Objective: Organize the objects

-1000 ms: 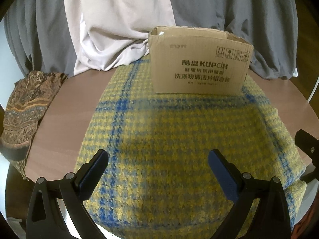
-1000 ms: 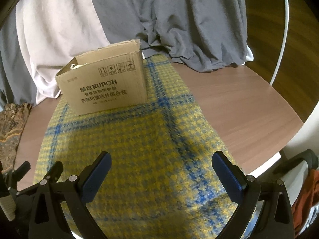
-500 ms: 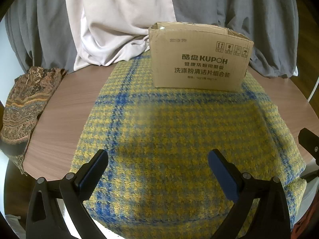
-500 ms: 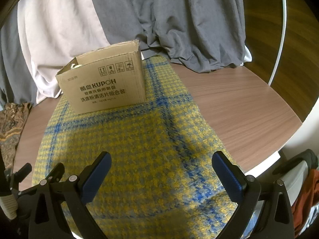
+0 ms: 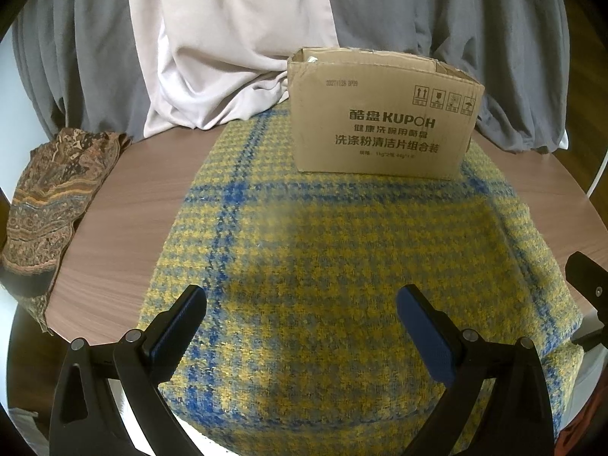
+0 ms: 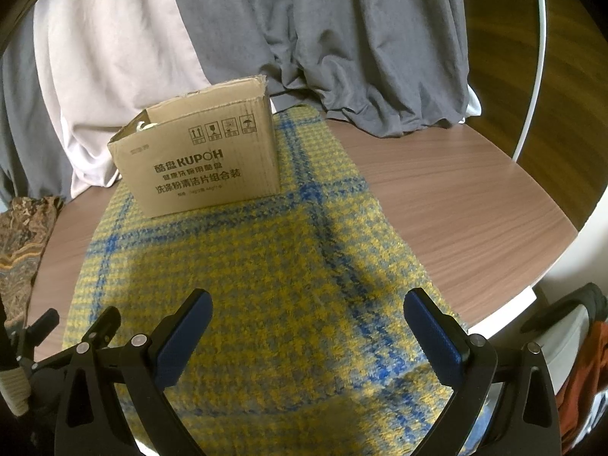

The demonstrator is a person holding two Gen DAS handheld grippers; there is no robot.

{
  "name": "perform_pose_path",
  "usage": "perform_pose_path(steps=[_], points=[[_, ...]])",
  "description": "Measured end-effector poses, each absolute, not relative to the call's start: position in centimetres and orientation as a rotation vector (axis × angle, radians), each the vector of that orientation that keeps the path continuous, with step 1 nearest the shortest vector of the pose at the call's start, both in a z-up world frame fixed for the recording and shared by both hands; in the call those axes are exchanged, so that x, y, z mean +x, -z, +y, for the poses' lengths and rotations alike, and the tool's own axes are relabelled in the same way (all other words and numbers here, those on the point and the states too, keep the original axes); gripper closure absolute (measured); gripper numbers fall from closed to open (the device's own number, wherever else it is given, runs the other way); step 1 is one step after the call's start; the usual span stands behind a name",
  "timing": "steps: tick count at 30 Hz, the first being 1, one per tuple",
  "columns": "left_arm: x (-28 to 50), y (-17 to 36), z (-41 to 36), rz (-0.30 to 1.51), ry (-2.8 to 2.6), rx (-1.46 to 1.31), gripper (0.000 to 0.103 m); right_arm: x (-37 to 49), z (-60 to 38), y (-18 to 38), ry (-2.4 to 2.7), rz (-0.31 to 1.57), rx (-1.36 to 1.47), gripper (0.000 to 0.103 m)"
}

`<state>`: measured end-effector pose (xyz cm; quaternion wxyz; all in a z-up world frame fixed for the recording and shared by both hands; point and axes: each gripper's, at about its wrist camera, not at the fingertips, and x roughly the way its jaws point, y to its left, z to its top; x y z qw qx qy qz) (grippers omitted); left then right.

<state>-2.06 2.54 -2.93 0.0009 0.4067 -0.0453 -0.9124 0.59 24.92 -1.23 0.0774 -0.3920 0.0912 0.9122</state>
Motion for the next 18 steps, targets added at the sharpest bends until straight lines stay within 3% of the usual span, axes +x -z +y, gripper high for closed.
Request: perform_pose_path(steps=[18], points=[[-2.09,2.95,2.19,-0.12,2.848,1.28,0.001,0.44,25.02,1.84,-2.731,0.287,-1.204,0.002]])
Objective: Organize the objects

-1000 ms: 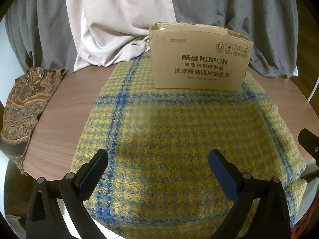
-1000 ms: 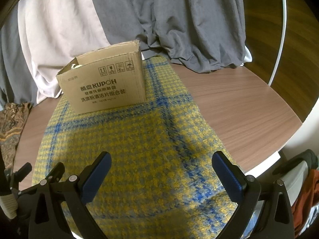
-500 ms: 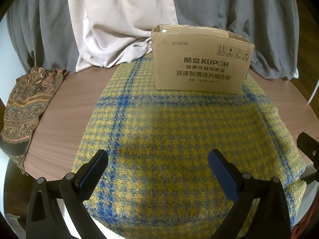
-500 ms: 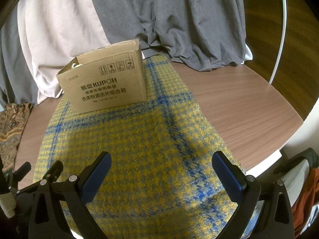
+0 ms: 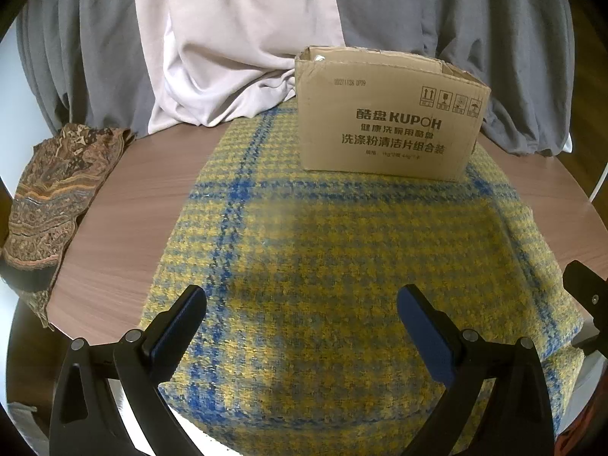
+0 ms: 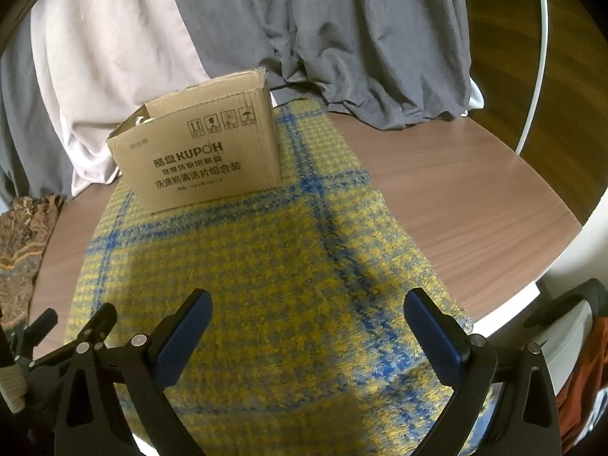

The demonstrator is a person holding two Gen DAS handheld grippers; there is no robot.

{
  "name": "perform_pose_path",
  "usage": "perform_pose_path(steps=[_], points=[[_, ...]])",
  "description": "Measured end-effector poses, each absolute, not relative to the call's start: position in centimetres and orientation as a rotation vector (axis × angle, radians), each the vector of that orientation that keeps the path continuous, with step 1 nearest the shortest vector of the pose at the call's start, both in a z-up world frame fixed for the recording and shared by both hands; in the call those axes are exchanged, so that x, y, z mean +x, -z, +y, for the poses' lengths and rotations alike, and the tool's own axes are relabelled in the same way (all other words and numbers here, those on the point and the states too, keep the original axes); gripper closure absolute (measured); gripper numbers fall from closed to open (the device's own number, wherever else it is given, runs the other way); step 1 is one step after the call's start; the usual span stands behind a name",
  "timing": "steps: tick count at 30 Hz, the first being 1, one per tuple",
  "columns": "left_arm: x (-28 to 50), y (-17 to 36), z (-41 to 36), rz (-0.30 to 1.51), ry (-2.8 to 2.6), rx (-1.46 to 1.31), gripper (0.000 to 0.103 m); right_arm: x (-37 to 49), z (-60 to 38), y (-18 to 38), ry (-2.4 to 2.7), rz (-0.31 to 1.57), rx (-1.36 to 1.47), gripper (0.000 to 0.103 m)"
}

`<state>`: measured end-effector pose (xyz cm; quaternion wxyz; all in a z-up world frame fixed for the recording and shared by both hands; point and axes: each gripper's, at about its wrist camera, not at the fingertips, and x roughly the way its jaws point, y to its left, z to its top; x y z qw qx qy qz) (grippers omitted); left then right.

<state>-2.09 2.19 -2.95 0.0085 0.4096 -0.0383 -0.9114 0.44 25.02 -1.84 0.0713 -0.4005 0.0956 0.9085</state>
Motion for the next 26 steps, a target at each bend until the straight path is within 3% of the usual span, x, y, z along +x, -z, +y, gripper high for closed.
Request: perform_pose_path(steps=[26], points=[[-2.01,3.09,2.16,-0.114,2.856,1.295,0.001,0.44,25.51,2.09,-2.724,0.308,-1.207,0.002]])
